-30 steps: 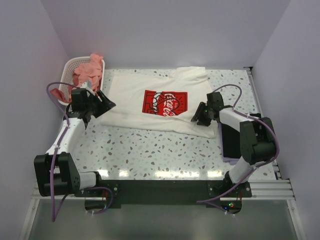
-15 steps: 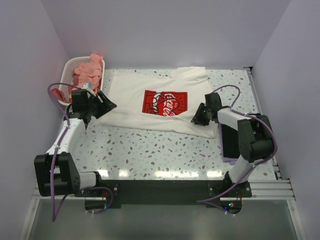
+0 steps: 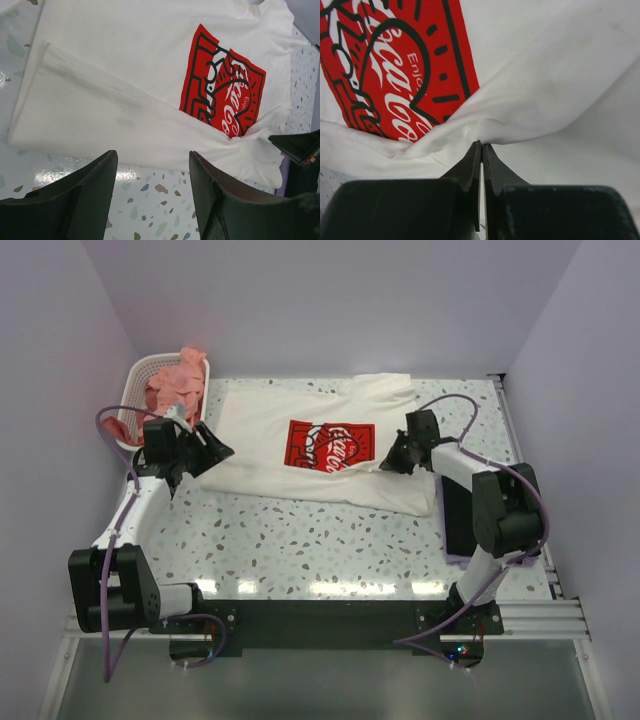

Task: Fold and stack the t-shirts
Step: Fold the tshirt

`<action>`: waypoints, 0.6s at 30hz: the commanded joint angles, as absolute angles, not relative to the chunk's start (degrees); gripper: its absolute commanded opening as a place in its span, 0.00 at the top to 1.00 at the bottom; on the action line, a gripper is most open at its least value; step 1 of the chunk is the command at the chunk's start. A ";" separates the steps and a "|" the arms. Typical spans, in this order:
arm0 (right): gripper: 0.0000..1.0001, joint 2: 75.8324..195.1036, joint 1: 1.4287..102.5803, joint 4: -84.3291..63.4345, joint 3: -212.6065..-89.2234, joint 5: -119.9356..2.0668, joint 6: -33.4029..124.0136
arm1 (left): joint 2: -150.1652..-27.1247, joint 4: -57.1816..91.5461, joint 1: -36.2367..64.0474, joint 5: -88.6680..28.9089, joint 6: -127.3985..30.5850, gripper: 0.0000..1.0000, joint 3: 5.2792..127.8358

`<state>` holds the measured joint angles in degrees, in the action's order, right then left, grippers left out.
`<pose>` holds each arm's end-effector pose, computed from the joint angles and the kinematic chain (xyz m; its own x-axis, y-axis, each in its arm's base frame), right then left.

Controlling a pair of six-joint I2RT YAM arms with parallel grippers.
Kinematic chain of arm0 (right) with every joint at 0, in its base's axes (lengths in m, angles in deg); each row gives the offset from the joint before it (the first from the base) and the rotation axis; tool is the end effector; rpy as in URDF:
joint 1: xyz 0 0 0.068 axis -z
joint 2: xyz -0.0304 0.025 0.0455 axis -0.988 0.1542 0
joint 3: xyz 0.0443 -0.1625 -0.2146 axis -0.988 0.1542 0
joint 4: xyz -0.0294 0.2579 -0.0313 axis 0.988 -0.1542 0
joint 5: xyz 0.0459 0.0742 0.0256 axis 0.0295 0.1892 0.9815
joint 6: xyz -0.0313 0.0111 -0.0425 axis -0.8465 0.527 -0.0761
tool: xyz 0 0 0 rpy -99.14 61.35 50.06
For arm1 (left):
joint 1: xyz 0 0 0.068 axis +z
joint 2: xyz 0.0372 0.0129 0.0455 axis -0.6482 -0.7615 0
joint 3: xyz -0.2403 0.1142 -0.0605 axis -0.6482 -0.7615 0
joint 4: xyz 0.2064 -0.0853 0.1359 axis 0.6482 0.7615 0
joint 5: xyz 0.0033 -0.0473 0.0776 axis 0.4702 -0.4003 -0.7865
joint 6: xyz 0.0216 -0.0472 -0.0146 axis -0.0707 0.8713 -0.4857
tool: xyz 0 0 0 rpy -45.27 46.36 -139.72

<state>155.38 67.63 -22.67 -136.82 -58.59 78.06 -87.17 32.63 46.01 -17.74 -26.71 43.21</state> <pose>0.3533 0.0898 0.1769 -0.7928 0.4584 -0.4017 0.2479 0.8446 0.4746 0.2781 0.0149 0.2508 -0.6163 -0.5772 -0.5358 -0.1890 0.7688 -0.6109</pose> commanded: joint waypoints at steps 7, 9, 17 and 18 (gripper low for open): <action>1.00 164.33 66.28 -24.09 -150.94 -60.51 76.28 | -87.24 30.01 46.12 -16.26 -28.08 0.37 42.20; 1.00 165.65 66.02 -24.00 -153.67 -60.34 75.93 | -87.33 30.01 46.12 -16.34 -28.08 0.37 42.03; 1.00 171.01 64.96 -21.37 -160.00 -58.05 75.40 | -87.59 30.01 46.20 -16.69 -28.08 0.37 41.59; 1.00 171.28 64.70 -20.76 -160.27 -57.88 75.32 | -87.59 30.10 46.12 -16.78 -28.17 0.37 41.59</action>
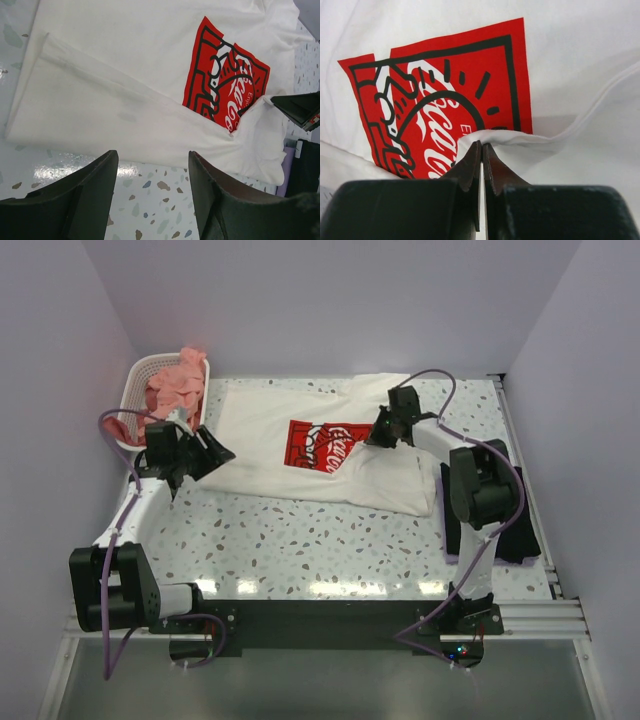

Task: Fold and stack the t-shirts
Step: Fold the tshirt

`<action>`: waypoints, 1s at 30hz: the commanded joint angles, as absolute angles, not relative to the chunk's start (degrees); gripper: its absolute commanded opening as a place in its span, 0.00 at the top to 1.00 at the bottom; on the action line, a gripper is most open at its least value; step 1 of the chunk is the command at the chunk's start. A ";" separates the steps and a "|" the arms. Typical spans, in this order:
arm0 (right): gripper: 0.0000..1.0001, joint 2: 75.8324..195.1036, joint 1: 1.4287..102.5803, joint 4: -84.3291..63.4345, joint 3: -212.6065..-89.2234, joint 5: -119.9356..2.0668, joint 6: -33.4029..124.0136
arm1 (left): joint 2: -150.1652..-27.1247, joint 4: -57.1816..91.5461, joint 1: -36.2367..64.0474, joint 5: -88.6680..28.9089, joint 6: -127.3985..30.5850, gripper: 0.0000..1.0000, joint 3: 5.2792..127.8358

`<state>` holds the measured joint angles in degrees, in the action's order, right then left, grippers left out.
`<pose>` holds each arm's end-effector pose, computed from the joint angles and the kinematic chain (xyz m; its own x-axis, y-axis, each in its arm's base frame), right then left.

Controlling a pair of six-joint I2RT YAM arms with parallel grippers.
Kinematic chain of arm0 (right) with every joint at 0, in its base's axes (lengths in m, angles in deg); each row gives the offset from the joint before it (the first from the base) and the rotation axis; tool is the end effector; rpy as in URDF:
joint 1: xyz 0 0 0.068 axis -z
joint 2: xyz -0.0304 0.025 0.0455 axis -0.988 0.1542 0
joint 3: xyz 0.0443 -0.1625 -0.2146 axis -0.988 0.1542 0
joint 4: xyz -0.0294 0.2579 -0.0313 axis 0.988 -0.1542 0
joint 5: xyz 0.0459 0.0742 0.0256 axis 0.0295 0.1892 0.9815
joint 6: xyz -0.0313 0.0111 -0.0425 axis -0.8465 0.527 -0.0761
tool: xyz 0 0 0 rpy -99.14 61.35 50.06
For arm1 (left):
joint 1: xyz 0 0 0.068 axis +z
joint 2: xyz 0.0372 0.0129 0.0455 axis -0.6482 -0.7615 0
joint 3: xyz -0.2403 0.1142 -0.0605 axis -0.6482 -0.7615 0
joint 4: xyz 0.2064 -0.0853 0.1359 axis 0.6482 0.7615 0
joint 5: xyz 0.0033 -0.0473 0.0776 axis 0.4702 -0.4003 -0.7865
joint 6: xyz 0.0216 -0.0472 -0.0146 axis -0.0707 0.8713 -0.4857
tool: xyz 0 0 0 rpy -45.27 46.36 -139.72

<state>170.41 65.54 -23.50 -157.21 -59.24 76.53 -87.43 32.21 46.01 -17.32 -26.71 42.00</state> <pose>0.4282 0.1241 0.1822 -0.7767 0.4178 -0.4714 0.1641 0.8568 0.4889 0.2766 0.0146 0.2433 -0.6289 -0.5770 -0.5210 -0.1955 0.7660 -0.6124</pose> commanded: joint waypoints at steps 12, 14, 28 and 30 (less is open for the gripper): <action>0.61 174.45 64.34 -19.78 -164.40 -56.38 72.86 | -86.10 28.61 46.12 -20.82 -24.40 0.36 37.37; 0.47 172.08 64.26 -20.92 -164.58 -57.25 72.42 | -85.75 25.99 46.12 -21.96 -21.15 0.36 35.27; 0.36 150.90 64.43 -24.19 -142.37 -63.50 74.70 | -102.79 7.16 42.34 -23.99 -8.40 0.40 37.37; 0.36 149.58 64.35 -22.69 -139.46 -64.55 75.67 | -105.42 5.14 41.81 -24.51 -7.43 0.41 37.19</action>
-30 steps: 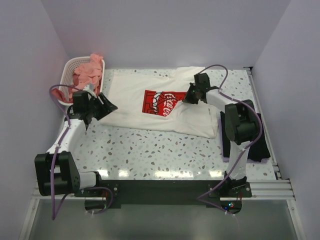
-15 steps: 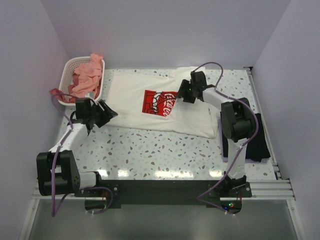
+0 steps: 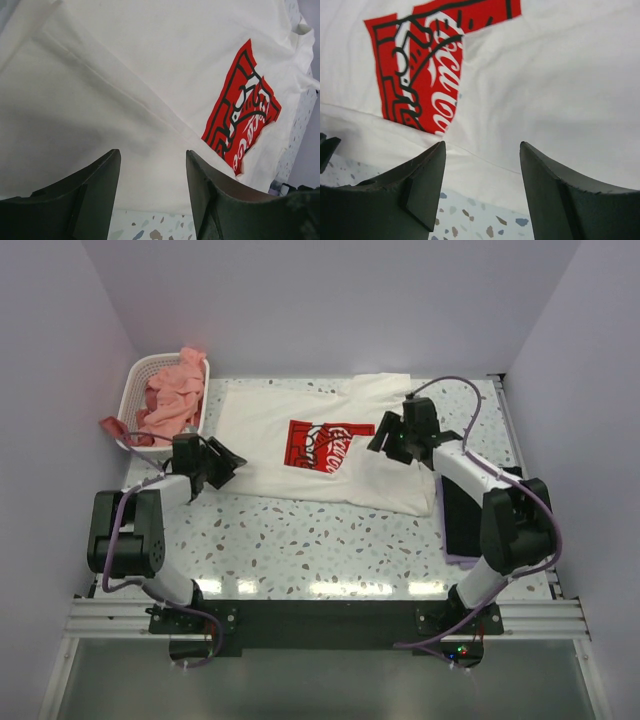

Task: Fold and stack the t-shirts
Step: Fold the tshirt

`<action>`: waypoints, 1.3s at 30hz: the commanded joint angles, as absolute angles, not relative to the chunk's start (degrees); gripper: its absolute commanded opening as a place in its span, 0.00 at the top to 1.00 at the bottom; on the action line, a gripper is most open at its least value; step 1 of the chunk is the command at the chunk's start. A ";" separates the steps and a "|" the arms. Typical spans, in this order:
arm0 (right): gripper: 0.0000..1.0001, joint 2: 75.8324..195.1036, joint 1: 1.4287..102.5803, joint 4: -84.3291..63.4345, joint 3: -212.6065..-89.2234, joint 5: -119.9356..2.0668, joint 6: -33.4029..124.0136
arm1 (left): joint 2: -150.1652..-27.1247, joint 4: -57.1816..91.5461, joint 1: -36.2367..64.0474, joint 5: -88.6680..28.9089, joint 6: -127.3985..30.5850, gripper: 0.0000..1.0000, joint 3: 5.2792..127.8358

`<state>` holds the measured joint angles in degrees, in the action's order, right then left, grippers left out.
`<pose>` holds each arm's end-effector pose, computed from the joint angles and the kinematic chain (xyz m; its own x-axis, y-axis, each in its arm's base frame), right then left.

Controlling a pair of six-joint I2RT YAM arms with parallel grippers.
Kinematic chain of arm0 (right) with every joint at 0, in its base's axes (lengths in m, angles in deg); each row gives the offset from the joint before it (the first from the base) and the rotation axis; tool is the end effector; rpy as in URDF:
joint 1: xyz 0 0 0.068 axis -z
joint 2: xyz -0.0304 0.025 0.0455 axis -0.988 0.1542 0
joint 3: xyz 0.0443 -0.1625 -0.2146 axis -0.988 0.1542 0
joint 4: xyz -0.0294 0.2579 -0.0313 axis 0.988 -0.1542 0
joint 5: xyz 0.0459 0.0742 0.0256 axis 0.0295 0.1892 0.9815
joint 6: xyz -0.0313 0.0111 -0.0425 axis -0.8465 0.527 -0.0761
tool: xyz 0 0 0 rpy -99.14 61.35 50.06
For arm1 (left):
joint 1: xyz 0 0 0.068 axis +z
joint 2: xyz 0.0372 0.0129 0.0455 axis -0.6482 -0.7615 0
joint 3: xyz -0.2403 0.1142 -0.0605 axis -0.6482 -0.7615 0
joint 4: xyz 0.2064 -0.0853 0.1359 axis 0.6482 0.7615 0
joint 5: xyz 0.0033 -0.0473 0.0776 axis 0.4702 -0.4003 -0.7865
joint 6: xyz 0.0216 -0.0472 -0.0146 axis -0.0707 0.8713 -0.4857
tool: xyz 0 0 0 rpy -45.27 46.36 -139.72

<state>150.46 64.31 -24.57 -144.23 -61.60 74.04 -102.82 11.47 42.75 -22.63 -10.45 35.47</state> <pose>0.3580 0.1114 0.2447 -0.7231 0.3865 -0.5725 0.0863 0.8729 0.4803 0.3075 0.0032 0.1632 -0.5469 -0.7561 -0.3595 -0.3896 0.6099 -0.6901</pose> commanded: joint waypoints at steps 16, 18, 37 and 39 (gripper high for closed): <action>0.38 145.10 64.61 -18.28 -118.71 -73.69 84.11 | -98.76 16.10 41.55 -43.76 -2.59 0.46 24.80; 0.38 143.25 64.70 -19.16 -117.91 -73.17 83.84 | -96.39 18.40 41.46 -46.38 -3.12 0.46 24.45; 0.39 125.69 64.70 -36.47 -104.64 -69.38 84.19 | -69.85 37.12 41.63 -51.94 -3.82 0.46 11.62; 0.39 122.25 64.70 -39.01 -102.89 -69.04 84.19 | -66.16 39.75 41.55 -52.90 -3.74 0.47 11.09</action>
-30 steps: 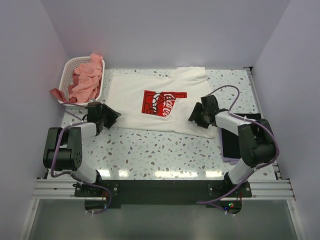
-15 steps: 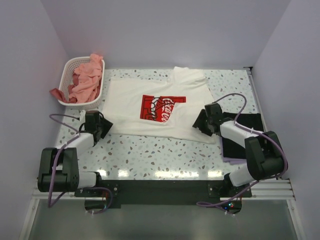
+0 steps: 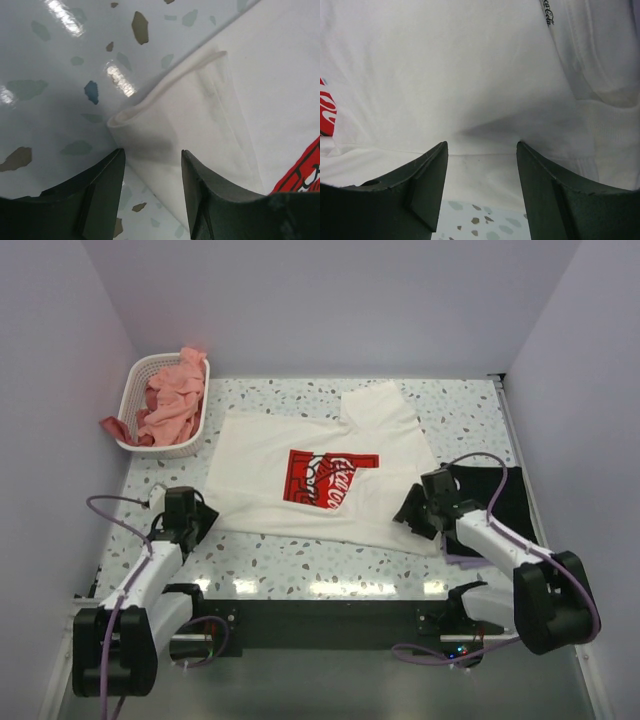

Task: Fold and stack the t-shirts
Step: Fold the tshirt

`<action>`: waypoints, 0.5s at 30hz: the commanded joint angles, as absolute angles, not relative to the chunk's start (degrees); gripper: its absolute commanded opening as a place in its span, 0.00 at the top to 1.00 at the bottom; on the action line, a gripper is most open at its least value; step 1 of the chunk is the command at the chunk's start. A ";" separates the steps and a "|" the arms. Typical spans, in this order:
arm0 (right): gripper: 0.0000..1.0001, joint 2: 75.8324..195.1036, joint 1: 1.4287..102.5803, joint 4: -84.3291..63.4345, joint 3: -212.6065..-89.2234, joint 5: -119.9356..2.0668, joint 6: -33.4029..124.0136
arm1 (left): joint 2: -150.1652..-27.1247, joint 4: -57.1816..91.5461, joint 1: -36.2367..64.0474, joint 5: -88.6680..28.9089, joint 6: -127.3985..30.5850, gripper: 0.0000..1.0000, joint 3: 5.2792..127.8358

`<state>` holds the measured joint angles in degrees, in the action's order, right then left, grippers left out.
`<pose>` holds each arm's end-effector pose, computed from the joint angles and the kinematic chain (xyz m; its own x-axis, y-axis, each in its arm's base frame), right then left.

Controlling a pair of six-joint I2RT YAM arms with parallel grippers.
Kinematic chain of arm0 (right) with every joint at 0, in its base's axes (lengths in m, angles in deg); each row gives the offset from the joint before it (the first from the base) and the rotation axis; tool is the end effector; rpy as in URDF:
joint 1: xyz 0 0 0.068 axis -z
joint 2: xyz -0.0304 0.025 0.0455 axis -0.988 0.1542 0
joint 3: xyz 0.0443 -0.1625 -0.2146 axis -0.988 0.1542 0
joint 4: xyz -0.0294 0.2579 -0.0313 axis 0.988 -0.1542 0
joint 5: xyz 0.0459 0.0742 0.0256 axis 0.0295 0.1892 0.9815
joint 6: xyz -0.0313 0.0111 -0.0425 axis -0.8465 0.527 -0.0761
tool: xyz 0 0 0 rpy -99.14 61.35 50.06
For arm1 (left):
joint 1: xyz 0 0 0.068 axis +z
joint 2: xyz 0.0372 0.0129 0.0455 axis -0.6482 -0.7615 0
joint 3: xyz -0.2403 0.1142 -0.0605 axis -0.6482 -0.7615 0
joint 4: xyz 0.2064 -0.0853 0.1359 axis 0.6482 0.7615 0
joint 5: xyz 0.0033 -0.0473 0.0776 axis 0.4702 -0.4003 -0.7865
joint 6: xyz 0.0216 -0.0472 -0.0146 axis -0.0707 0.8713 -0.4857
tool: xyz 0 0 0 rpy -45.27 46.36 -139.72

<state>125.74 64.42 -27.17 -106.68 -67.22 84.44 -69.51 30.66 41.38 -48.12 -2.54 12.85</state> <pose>0.2120 0.0632 0.1601 -0.7627 0.5214 -0.3827 0.3831 0.8410 0.3821 0.1748 0.0093 0.1478 -0.2976 -0.8353 -0.4623 -0.7078 0.5180 -0.4803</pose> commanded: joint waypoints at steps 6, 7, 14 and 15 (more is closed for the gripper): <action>0.39 109.42 64.78 -44.13 -100.94 -66.75 84.02 | -59.21 44.68 41.55 -53.26 -4.17 0.47 11.61; 0.39 108.62 64.70 -44.04 -101.38 -66.66 83.41 | -57.99 44.95 41.46 -52.39 -4.61 0.47 12.31; 0.38 112.83 64.78 -38.26 -111.39 -61.05 77.78 | -64.37 39.86 41.55 -48.78 -10.32 0.45 27.15; 0.38 115.10 64.70 -35.37 -113.67 -59.91 76.99 | -66.65 38.37 41.55 -48.25 -10.68 0.44 31.61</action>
